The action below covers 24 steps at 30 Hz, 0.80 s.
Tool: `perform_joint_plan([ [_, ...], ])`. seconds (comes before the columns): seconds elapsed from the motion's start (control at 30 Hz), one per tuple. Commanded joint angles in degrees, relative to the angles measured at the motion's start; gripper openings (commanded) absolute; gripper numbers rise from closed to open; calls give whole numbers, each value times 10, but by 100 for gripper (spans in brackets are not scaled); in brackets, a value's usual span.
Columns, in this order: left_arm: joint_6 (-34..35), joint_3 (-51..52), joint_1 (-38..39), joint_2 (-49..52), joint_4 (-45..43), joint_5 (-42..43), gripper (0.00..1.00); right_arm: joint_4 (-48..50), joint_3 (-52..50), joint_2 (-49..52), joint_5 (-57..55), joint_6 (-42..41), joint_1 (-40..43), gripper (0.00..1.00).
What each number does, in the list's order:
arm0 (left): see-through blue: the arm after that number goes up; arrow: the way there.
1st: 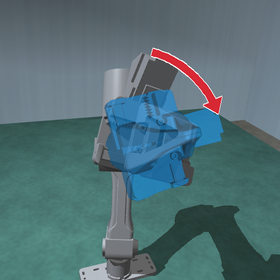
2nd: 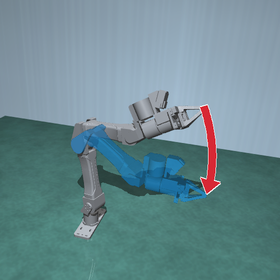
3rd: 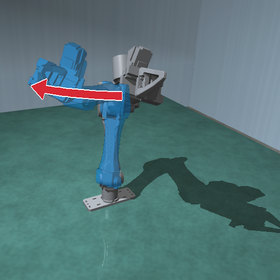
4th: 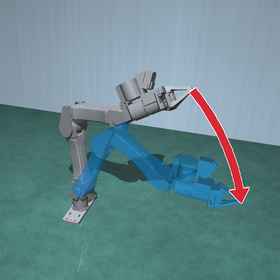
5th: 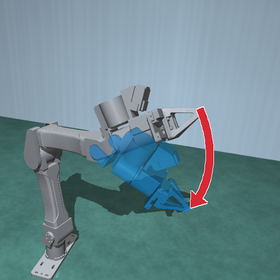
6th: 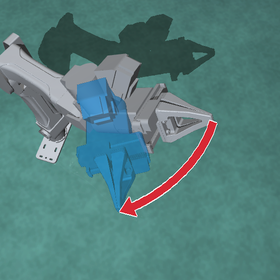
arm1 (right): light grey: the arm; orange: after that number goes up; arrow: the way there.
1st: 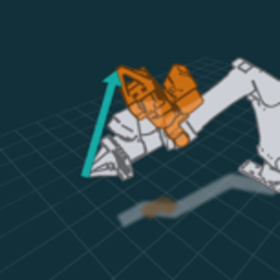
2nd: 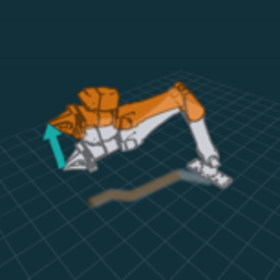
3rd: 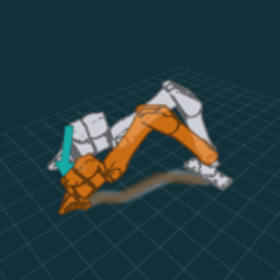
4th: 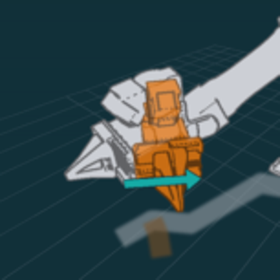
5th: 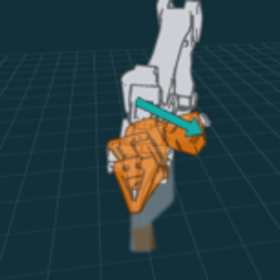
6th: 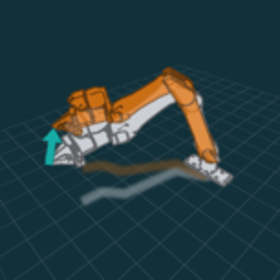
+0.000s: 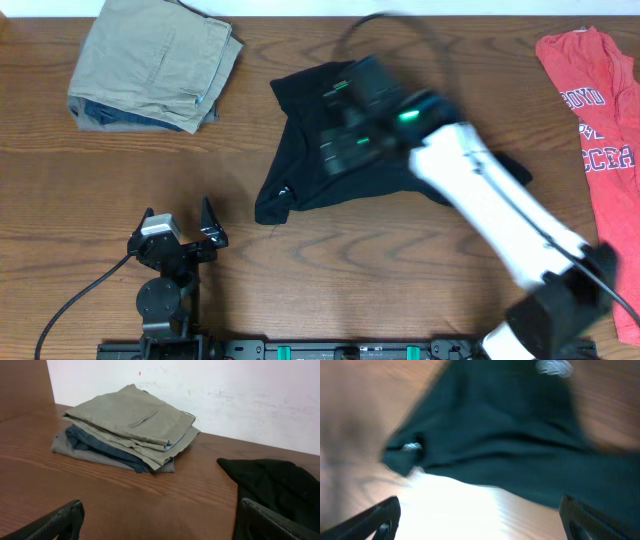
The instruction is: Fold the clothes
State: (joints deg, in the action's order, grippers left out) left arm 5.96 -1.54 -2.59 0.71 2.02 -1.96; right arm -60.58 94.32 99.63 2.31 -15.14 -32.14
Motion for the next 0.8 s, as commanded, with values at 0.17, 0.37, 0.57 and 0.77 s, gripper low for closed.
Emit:
perform_joint_plan([
  [0.17,-3,13,-1,-1,18,-16,98,-157,2,-30,-52,-6,154,99],
  [0.37,-3,13,-1,-1,18,-16,98,-172,-42,-29,-143,-85,233,99],
  [0.57,-3,13,-1,-1,18,-15,98,-144,-85,-29,-71,-174,345,99],
  [0.77,-3,13,-1,-1,18,-15,98,-157,-108,-29,-34,-174,382,99],
])
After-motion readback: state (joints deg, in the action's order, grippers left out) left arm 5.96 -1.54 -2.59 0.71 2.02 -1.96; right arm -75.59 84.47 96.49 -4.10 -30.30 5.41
